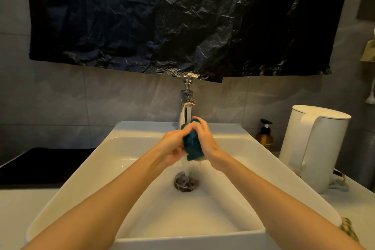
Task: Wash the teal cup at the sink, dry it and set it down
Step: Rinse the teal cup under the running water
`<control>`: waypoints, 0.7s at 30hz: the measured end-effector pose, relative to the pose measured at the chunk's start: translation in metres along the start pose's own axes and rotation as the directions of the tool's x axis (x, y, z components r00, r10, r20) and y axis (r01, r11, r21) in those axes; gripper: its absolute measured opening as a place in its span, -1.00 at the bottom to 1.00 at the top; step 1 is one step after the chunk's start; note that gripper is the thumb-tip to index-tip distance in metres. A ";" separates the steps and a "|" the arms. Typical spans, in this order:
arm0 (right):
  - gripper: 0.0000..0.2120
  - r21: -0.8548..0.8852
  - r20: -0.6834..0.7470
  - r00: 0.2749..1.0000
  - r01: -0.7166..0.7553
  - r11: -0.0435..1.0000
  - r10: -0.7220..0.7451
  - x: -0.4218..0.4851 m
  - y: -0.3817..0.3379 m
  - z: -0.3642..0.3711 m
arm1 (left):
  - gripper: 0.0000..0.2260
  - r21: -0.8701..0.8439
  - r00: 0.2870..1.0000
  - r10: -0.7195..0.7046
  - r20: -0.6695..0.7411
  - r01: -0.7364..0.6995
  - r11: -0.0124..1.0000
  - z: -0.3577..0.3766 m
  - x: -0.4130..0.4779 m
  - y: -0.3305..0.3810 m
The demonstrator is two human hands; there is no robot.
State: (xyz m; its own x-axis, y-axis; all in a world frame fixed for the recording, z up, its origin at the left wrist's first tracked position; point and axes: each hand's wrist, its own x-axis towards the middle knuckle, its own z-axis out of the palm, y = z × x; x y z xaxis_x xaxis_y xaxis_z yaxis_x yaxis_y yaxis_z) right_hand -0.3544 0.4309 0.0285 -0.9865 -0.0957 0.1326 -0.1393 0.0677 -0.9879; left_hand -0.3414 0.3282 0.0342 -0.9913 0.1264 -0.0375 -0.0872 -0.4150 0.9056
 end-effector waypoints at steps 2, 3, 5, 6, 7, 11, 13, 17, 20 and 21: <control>-0.65 0.098 0.013 0.988 -0.154 0.983 0.153 -0.002 -0.004 -0.002 | -0.73 0.066 1.000 0.024 0.017 -0.025 0.998 0.003 -0.001 -0.004; -0.63 0.105 0.018 0.980 -0.199 0.974 0.198 -0.002 -0.004 -0.003 | -0.71 0.082 0.999 0.033 0.002 -0.033 0.996 0.004 -0.001 -0.006; -0.64 0.075 0.008 0.981 -0.196 0.978 0.195 -0.002 -0.002 -0.003 | -0.70 0.080 0.999 0.034 -0.037 -0.031 0.996 0.004 0.002 -0.007; -0.66 0.053 0.001 0.987 -0.159 0.986 0.159 -0.002 -0.001 -0.003 | -0.71 0.065 0.998 0.027 -0.051 -0.023 0.998 0.004 0.003 -0.006; -0.69 0.038 -0.001 0.995 -0.105 0.994 0.105 -0.001 0.000 -0.003 | -0.72 0.045 0.998 0.015 -0.063 -0.013 0.999 0.003 0.004 -0.004; -0.69 -0.059 0.040 0.985 0.171 0.983 -0.169 0.003 0.006 0.000 | -0.71 -0.094 0.996 -0.047 -0.076 0.039 0.995 -0.002 0.005 0.004; -0.56 -0.166 0.099 0.966 0.253 0.953 -0.239 0.001 0.009 0.002 | -0.70 -0.150 0.995 -0.067 -0.078 0.054 0.987 -0.006 0.004 0.009; -0.55 -0.067 0.142 0.974 0.187 0.980 -0.177 -0.002 0.006 0.000 | -0.77 -0.115 0.998 -0.025 -0.063 0.018 0.993 -0.007 0.000 0.012; -0.56 0.016 0.161 0.985 -0.067 0.998 0.064 -0.007 -0.002 -0.003 | -0.74 -0.037 0.998 0.028 -0.054 -0.030 0.999 -0.007 0.000 0.011; -0.54 0.075 0.173 0.969 -0.194 0.978 0.179 -0.007 -0.004 -0.004 | -0.72 0.015 0.997 0.052 -0.051 -0.052 0.999 -0.006 0.000 0.010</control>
State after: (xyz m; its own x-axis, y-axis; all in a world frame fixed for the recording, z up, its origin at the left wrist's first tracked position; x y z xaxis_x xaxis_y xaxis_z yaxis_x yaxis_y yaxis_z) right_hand -0.3471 0.4356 0.0315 -0.9656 -0.2524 -0.0620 0.0615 0.0100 -0.9981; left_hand -0.3429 0.3187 0.0404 -0.9982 0.0584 -0.0115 -0.0344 -0.4075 0.9125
